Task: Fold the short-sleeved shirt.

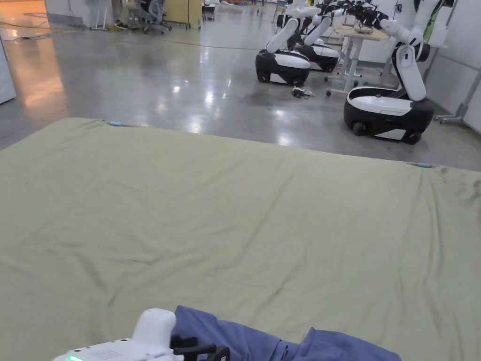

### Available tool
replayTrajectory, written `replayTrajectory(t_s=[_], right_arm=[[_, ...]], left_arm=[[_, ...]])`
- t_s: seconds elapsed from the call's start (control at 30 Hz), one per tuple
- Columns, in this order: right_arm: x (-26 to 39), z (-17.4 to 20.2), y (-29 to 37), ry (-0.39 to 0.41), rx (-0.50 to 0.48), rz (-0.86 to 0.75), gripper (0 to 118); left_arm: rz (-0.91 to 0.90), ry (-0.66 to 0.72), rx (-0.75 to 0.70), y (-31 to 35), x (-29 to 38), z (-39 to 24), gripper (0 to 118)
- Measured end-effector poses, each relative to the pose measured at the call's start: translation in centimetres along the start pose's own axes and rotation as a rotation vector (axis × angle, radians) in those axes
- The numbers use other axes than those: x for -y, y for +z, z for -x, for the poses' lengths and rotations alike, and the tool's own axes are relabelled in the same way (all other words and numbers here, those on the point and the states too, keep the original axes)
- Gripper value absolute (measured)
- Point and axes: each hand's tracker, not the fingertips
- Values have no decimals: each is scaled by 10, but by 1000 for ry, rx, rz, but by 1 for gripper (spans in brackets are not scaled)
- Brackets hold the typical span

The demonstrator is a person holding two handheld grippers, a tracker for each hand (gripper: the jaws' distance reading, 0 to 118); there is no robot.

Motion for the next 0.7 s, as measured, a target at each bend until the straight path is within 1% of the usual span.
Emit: replayTrajectory(t_s=[0.03,0.07,0.13,0.23,0.3,0.37,0.4,0.43,0.47,0.5,0.53,0.57,0.6,0.63,0.67,0.7], right_arm=[[-1,2,1,-2,-4,-2,0],[-1,3,1,-2,-5,-3,0],[-1,4,0,3,-4,3,0],[1,3,-5,16,2,19,0],[1,3,-10,13,6,31,0],[1,4,-15,6,11,38,0],[0,5,-17,3,11,38,0],[-1,7,-18,1,12,36,0],[-2,9,-18,0,14,33,0],[-2,9,-19,-1,15,31,0],[-3,10,-20,-4,16,30,0],[-4,11,-21,-6,16,31,0],[-4,11,-22,-7,18,34,0],[-3,12,-24,-5,23,41,0],[-3,12,-25,-1,29,45,0],[-3,13,-25,1,34,47,0]], left_arm=[[-19,39,10,6,-2,9,97],[-46,71,1,12,-4,20,111],[-74,126,-17,21,-3,58,112],[-29,238,-6,26,0,101,112],[45,409,140,15,8,129,112],[132,640,396,-12,23,147,112],[157,719,475,-27,32,152,112],[126,767,502,-41,40,157,112],[49,771,558,-46,40,154,112],[12,773,600,-53,37,156,112],[53,791,618,-64,35,154,110],[62,789,586,-72,33,153,102],[54,795,582,-76,31,152,78],[57,795,538,-79,29,151,65],[84,785,420,-80,30,152,65],[133,759,278,-84,33,151,15]])
